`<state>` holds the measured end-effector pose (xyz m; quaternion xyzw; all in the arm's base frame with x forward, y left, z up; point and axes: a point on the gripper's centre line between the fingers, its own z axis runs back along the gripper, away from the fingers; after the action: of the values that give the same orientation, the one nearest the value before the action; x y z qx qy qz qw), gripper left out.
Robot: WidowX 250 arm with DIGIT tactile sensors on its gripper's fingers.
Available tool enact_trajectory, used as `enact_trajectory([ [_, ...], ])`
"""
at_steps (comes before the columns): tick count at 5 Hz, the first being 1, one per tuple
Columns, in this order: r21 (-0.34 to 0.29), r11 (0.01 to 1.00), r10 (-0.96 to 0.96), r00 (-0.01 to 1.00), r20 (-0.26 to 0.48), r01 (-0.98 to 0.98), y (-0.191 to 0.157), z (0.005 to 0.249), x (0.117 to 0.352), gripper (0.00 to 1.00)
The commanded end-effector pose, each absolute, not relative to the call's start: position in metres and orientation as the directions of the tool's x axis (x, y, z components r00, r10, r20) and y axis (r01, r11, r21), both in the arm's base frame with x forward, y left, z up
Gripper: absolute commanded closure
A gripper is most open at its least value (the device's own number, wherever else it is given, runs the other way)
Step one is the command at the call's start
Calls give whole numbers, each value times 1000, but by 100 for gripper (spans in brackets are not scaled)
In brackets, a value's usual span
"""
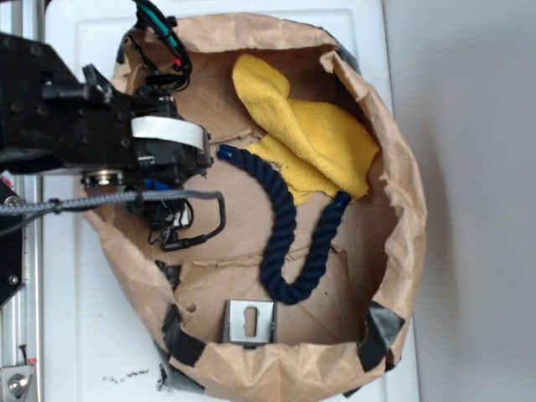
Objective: Grab the blue ball.
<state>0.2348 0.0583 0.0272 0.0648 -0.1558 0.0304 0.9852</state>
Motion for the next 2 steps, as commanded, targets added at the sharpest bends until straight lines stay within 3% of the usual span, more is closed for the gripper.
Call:
enact_trajectory([
  [1,128,987,57,956,288,-97,64,31,238,100],
  [2,112,988,68,959,275,-102,59,42,239,100],
])
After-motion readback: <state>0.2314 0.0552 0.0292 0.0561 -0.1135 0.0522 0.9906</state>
